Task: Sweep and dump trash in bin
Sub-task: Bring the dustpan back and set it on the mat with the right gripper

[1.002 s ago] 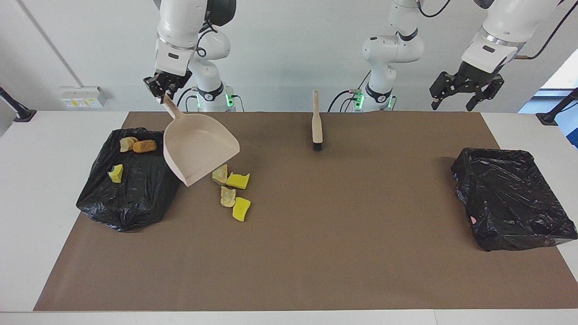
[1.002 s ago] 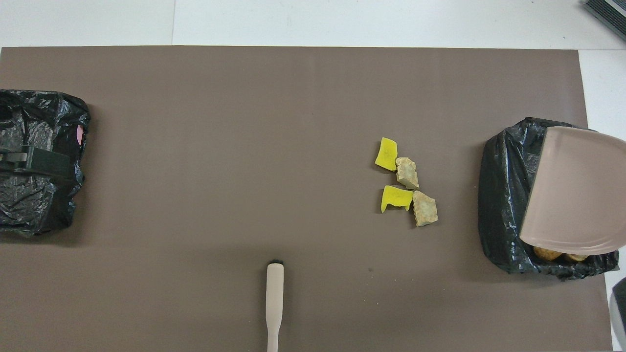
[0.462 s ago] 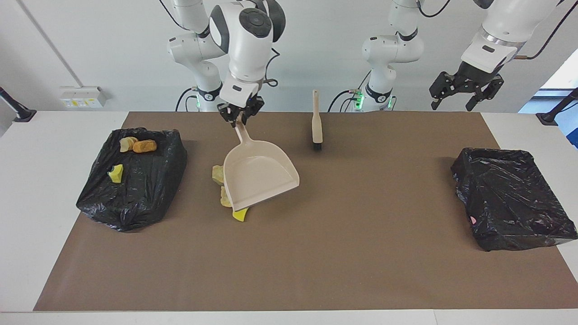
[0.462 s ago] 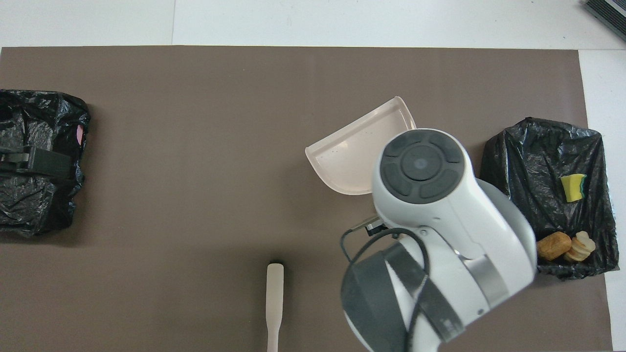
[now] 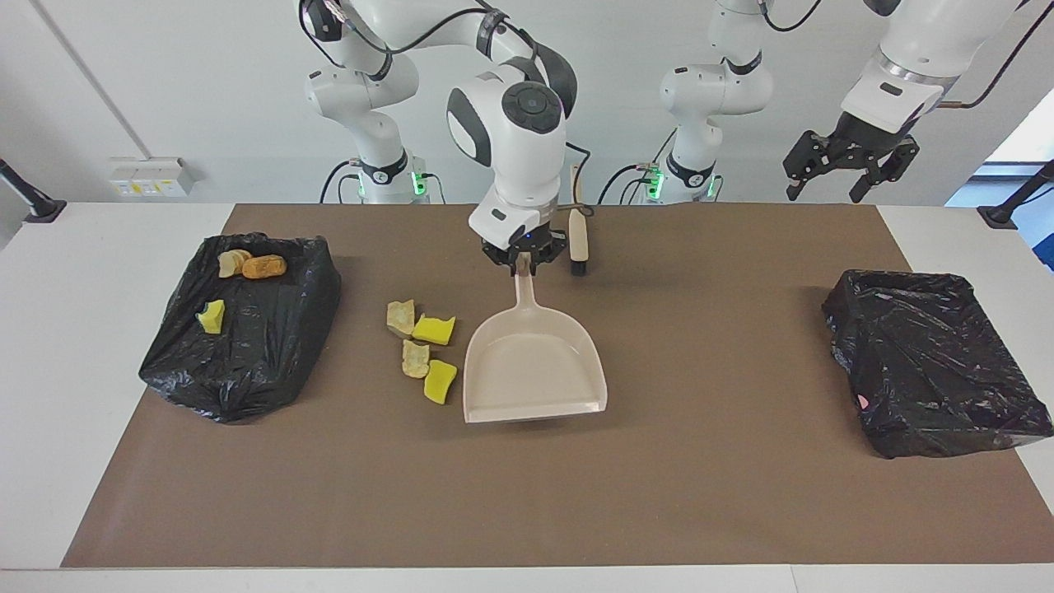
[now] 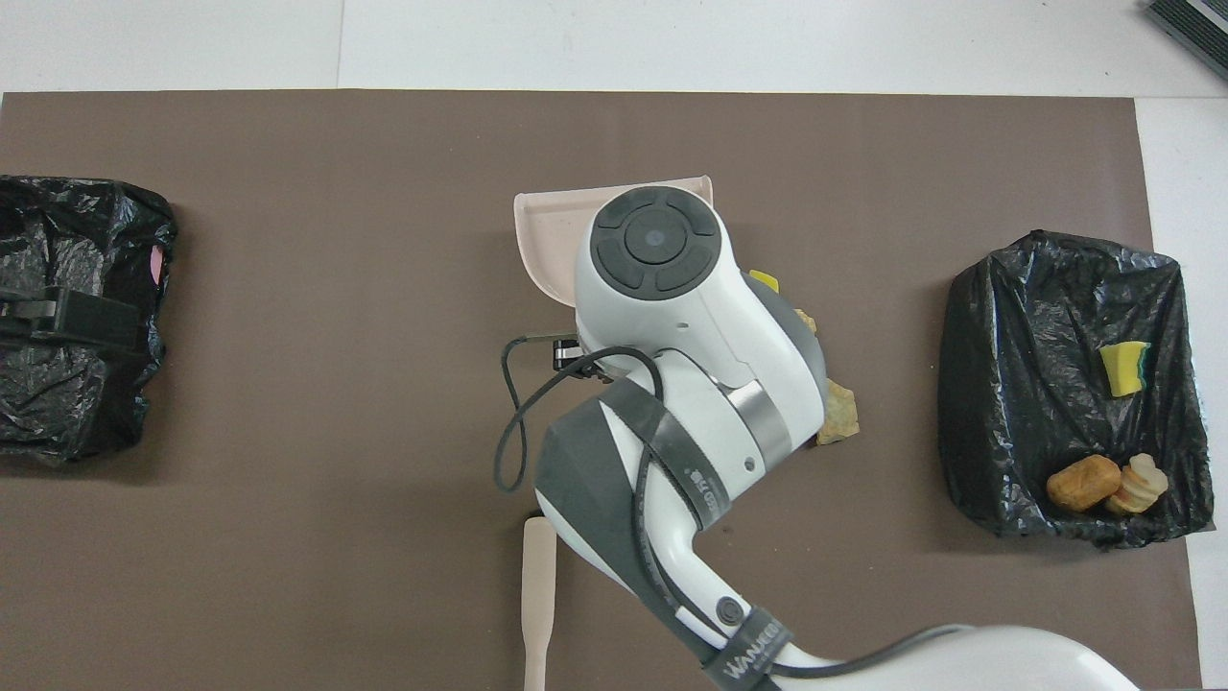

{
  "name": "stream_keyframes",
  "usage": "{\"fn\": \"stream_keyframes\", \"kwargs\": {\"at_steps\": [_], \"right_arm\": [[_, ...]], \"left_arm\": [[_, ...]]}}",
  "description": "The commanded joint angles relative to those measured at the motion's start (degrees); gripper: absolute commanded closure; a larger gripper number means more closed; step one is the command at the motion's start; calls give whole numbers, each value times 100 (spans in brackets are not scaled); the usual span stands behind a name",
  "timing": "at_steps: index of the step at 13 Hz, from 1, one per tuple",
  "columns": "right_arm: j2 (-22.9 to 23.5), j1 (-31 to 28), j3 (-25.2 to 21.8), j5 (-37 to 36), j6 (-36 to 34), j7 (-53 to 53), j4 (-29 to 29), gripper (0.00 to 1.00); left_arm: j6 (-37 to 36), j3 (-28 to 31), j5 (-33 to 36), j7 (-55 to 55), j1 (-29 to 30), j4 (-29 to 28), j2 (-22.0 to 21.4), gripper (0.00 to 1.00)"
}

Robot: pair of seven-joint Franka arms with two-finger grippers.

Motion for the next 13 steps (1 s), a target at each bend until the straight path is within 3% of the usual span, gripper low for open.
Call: {"fn": "stream_keyframes", "kwargs": {"at_steps": [1,9,10,13], "right_arm": [[917,257,40,171,206,447,883,100],[1263,530,58,207,1067,631,630,100],[1245,547,58,224,1320,631,586,89],[1193,538,50,84,1411,623,419,28]], "left_arm": [[-112,-45,34,-33,65,86,1,0],[-86,-45,26,-41,4,86,-8,0],[-86,-45,26,-41,-5,86,0,0],[-77,-45,26,-33,-5,77,-8,0]]}}
